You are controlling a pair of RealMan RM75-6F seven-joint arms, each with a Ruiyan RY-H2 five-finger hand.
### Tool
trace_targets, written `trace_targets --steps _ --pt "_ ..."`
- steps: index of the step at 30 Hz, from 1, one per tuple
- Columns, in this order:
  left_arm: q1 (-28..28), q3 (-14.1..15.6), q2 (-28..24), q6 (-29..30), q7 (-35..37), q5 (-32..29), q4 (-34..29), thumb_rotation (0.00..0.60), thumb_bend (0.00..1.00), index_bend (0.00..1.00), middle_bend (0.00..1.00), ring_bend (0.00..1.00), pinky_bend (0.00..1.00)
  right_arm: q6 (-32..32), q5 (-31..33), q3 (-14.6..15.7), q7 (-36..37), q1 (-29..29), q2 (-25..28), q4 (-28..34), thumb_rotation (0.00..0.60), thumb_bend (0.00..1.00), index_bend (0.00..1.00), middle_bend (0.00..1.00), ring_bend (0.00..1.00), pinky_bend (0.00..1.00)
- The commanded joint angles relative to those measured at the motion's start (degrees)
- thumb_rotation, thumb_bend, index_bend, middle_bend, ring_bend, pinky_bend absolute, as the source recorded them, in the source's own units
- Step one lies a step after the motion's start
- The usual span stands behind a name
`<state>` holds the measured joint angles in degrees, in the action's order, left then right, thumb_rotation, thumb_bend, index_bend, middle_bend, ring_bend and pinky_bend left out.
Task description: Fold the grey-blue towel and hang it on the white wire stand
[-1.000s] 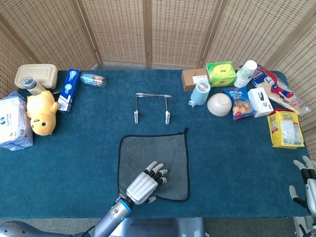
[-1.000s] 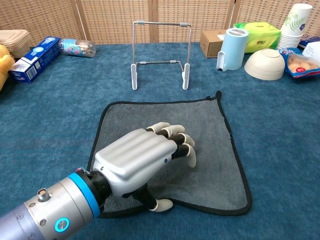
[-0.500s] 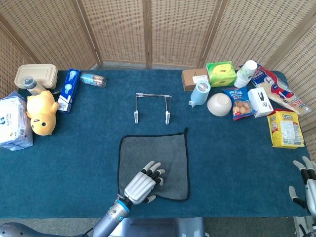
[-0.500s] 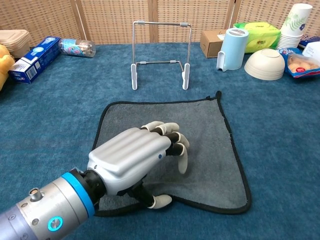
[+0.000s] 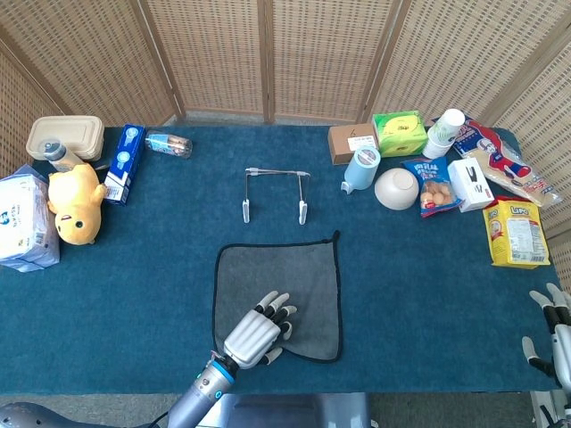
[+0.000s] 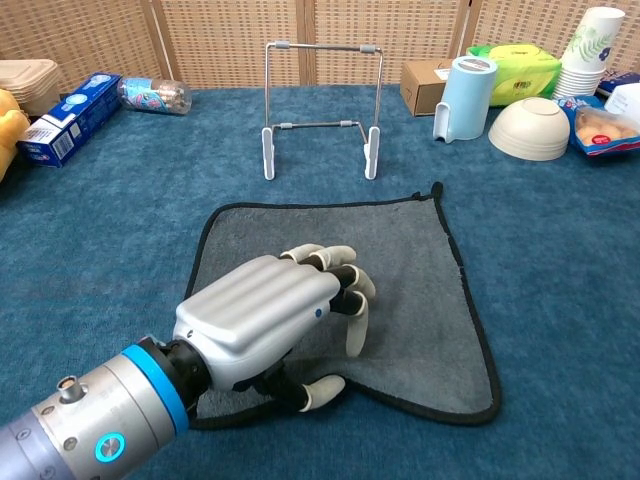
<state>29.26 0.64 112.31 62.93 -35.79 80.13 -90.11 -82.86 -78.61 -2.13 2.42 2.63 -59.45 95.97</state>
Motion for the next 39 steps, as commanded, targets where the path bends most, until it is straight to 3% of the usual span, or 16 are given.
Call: trace_targets --steps 1,9,20,32,39 --pt "0.0 -0.1 -0.1 0.0 0.1 -0.1 -0.1 0.6 0.49 0.56 0.24 0.09 0.08 0.0 0.0 0.0 0.0 0.0 0.0 0.0 0.6 0.39 0.15 0.03 0.0 0.0" --pt "0.0 -0.8 -0.4 0.6 0.9 0.2 -0.3 0.6 0.53 0.67 0.29 0.11 0.08 -0.1 0.0 0.0 0.3 0.1 0.0 0.0 0.6 0.39 0.15 0.03 0.0 0.0" --pt "1.0 -3.5 -2.3 -0.4 3.4 -1.1 -2.2 0.6 0.5 0.66 0.29 0.1 0.07 0.4 0.1 0.0 1.1 0.1 -0.3 -0.6 0.6 0.39 0.15 0.03 0.0 0.0" --pt "5.5 -11.1 -4.1 -3.2 7.1 -3.0 0.5 0.6 0.49 0.65 0.26 0.06 0.04 0.1 0.1 0.0 1.7 0.4 -0.4 -1.0 0.6 0.39 0.15 0.03 0.0 0.0" --pt "9.1 -14.8 -4.0 -5.3 8.7 -3.9 5.9 0.6 0.48 0.65 0.24 0.03 0.01 -0.4 0.2 0.1 1.5 0.9 -0.3 -0.8 0.6 0.39 0.15 0.03 0.0 0.0"
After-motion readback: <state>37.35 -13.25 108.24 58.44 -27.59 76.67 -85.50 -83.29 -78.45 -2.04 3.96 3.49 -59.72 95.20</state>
